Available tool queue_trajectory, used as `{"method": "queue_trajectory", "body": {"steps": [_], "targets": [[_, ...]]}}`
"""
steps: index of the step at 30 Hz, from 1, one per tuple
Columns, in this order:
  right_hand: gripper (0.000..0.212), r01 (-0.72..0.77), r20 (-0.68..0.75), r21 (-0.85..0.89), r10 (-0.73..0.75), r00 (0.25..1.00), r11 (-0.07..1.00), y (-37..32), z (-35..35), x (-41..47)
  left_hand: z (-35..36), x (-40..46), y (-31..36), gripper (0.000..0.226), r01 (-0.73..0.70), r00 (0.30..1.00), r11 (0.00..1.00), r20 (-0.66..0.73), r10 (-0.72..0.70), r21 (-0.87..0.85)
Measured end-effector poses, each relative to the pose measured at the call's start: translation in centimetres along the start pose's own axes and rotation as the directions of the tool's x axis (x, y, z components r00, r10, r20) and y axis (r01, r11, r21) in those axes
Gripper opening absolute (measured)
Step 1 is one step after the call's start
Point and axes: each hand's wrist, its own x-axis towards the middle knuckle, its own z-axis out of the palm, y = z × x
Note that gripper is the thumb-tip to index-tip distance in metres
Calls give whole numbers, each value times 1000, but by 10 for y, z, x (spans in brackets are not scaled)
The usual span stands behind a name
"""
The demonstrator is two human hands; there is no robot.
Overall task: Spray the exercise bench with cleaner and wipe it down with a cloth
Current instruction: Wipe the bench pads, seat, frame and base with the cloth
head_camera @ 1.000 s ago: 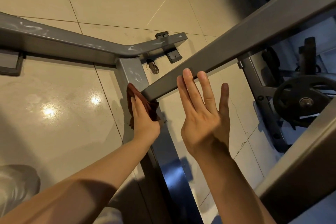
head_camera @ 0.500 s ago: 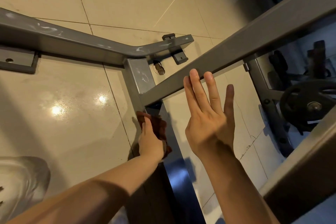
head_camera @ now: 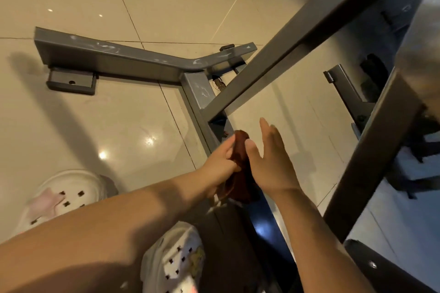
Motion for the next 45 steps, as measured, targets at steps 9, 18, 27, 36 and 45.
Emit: {"method": "queue_trajectory", "body": {"steps": [9, 18, 27, 36, 45], "targets": [[11, 19, -64, 422, 9, 998, 907, -21, -26, -77, -3, -116, 26, 90, -204, 954, 965, 255, 158, 163], [15, 262, -220, 219, -215, 952, 940, -94, -105, -185, -2, -215, 119, 56, -397, 914, 876, 36, 403, 272], [4, 382, -473, 272, -223, 852, 883, -127, -139, -277, 12, -305, 200, 29, -607, 770, 654, 130, 625, 451], [9, 428, -562, 479, -107, 820, 766, -115, -140, -297, 39, -357, 242, 21, -589, 761, 426, 294, 578, 687], [20, 398, -478, 410, -179, 860, 821, -86, -144, -304, 68, -353, 240, 24, -536, 724, 206, 319, 612, 819]]}}
